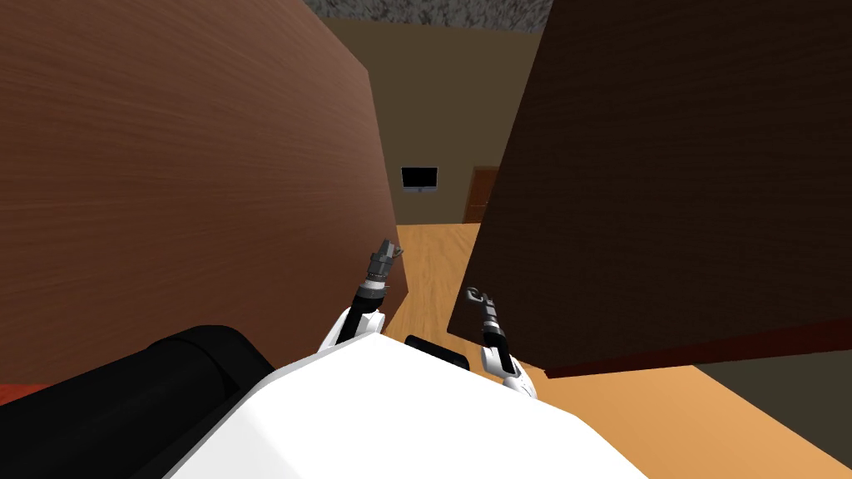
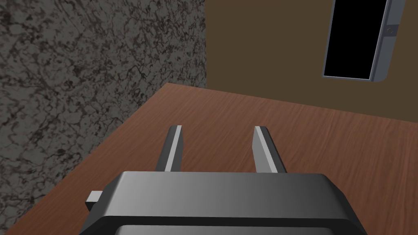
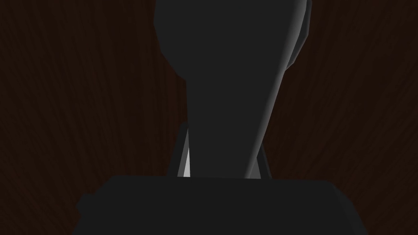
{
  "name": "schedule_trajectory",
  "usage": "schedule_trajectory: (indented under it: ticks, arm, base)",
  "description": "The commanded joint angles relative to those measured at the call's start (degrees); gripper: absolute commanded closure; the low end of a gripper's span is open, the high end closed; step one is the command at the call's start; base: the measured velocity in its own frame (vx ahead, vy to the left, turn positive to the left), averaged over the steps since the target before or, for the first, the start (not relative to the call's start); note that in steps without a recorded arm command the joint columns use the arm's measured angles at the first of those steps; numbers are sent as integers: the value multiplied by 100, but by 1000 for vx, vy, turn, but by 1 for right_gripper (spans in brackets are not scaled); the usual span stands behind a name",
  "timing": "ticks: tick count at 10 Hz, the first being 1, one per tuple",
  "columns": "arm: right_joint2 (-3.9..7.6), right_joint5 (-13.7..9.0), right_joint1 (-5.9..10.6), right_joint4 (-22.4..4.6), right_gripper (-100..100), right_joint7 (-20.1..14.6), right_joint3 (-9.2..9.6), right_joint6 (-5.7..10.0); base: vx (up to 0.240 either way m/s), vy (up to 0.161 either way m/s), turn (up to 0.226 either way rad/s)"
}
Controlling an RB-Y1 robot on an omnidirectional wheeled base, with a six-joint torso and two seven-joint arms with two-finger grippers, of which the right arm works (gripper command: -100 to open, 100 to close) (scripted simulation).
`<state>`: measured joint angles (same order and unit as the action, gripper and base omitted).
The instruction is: Push the door open
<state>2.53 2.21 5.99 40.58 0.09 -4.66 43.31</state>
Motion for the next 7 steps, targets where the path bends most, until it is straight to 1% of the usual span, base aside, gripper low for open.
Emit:
schedule_trajectory:
  ticks: [1, 5, 7]
  arm:
    - [22, -21, 43, -48, 100, -2, -209, 70]
    - [-118, -15, 59, -71, 100, -3, -566, 80]
    - [-195, -13, 65, -79, 100, -3, -693, 84]
  base:
    - [170, 110, -70]
    - [180, 110, -73]
    - [147, 94, -57]
